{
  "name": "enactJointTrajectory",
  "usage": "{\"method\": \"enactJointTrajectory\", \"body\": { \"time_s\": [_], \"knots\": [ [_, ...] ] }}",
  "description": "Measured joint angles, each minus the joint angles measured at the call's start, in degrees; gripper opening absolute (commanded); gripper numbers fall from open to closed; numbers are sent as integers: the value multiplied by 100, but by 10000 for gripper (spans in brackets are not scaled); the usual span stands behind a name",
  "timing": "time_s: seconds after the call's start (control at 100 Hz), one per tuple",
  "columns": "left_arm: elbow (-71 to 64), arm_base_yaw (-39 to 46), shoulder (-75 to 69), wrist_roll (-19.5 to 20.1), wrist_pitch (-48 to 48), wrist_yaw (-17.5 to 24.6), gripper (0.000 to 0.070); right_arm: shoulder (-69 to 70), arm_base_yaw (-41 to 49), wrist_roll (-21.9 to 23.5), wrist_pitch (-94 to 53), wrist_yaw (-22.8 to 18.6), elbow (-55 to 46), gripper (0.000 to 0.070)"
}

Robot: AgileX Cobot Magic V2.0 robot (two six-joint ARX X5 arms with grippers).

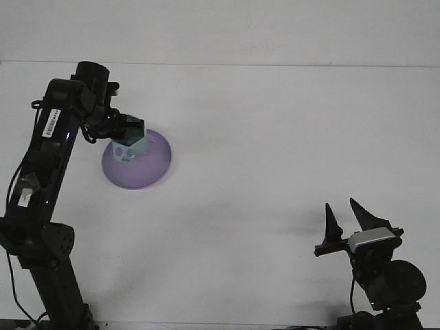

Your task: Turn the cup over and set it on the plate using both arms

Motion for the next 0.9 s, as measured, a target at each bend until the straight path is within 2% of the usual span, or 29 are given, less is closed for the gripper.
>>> {"method": "enactJointTrajectory", "body": {
  "time_s": [0.46,0.9],
  "knots": [
    [-144,275,673,39,518,-13,12,0,0,0,-2,0,0,372],
    [-144,278,1180,72,452,-13,12,0,0,0,-2,0,0,372]
  ]
}}
